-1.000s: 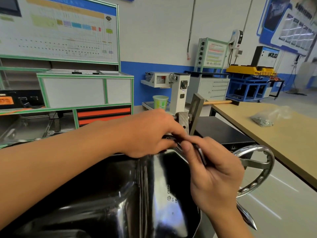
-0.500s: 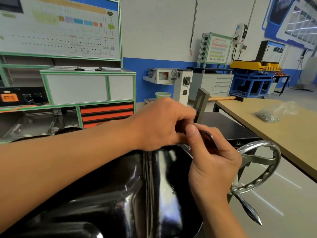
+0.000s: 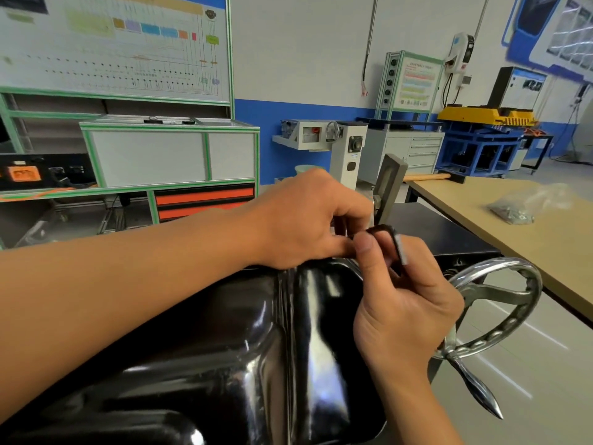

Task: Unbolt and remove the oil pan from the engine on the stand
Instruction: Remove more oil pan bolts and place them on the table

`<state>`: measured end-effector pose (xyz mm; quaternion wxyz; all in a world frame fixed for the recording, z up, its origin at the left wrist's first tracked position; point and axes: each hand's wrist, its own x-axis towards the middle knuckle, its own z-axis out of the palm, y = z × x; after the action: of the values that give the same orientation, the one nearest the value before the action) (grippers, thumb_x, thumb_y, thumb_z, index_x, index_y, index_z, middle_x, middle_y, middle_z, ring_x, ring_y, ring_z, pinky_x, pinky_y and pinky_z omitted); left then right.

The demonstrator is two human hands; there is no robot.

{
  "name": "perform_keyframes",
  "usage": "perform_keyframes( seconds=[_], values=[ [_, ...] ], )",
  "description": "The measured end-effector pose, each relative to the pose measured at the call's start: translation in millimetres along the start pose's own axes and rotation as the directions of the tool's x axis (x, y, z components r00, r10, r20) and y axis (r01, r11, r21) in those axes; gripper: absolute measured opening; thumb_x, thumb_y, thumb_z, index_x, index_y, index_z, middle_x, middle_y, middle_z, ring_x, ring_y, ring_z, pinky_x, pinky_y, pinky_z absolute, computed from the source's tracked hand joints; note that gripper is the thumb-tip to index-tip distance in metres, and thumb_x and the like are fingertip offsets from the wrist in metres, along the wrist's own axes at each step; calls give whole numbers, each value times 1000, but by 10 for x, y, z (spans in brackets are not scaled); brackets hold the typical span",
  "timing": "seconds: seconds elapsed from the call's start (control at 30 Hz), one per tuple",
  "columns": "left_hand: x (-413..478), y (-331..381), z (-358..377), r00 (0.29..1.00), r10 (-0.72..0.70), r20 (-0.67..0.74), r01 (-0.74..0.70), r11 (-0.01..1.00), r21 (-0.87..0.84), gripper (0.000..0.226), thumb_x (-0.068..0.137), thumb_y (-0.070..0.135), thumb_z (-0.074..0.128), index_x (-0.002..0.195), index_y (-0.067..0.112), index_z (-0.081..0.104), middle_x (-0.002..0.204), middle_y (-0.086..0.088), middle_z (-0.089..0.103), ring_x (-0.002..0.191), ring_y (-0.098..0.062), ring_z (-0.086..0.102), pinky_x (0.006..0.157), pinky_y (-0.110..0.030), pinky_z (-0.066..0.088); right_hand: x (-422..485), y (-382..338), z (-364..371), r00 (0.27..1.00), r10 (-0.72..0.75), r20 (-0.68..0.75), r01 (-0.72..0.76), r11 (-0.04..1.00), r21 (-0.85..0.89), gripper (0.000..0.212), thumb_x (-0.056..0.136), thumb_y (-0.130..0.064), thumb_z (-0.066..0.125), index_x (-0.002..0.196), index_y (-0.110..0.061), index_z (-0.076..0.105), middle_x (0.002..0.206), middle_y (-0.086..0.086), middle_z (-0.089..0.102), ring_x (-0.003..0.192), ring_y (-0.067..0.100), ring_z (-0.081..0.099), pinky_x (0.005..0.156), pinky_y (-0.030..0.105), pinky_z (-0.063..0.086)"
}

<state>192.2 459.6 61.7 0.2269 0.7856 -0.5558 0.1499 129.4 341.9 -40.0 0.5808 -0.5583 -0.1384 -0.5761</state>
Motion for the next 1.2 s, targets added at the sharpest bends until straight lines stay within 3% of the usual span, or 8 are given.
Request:
perform_keyframes(
  seconds=[0.23,0.37,0.53,0.63,0.7,0.87,1.03,1.2],
  values=[
    [-24,-21,-41,990,73,121,-58,991,-120,24,94,12,66,116,14,73,91,12,75,76,18,59,68,1,38,82,115,-95,996,-72,44,76,991,-106,6,94,-21,69,98,-25,69,85,-7,63,76,18,61,64,38,48],
    [-5,-28,-25,996,48,71,-45,998,-49,12,91,17,71,100,18,78,76,22,68,70,13,60,67,-2,38,94,107,-159,991,-107,86,117,985,-125,11,94,-24,69,103,-30,69,87,-14,63,74,13,60,58,36,49],
    [37,23,51,1000,13,-10,-12,996,89,13,82,33,71,82,21,69,73,8,68,71,-12,62,66,-33,48,115,76,-168,987,-128,99,140,982,-126,9,94,-25,70,99,-19,72,89,-5,69,80,10,66,71,22,47],
    [-9,72,-15,995,53,81,-50,998,-33,23,89,24,71,101,42,66,90,18,71,82,-2,65,74,-23,49,125,56,-137,983,-148,109,161,979,-126,11,93,-21,69,101,-15,72,87,-3,68,79,1,63,75,13,44],
    [-26,50,-32,992,60,109,-56,998,-34,31,92,17,68,86,46,61,72,20,62,68,2,58,65,-15,42,134,56,-132,984,-143,105,155,981,-120,10,92,-22,69,99,-15,72,88,-4,67,77,-1,61,74,12,44],
    [26,-2,14,1000,19,-16,-19,999,30,18,85,27,73,75,12,71,58,15,57,58,-5,51,65,-1,32,113,47,-115,985,-134,112,148,981,-128,13,91,-17,70,104,-15,72,82,-1,63,68,7,55,66,14,41],
    [-30,-1,-18,995,44,85,-40,998,-50,22,88,30,71,109,35,71,92,14,71,87,-6,63,80,-29,51,125,46,-134,984,-128,124,143,982,-123,13,91,-16,70,104,-14,72,83,4,66,72,12,59,66,19,44],
    [3,-12,11,1000,31,3,-30,998,-54,15,85,25,73,85,11,76,78,5,68,76,-15,63,71,-38,51,96,43,-144,976,-162,149,181,976,-124,10,90,-13,71,99,-17,73,78,-2,61,69,4,54,69,14,42]
  ],
)
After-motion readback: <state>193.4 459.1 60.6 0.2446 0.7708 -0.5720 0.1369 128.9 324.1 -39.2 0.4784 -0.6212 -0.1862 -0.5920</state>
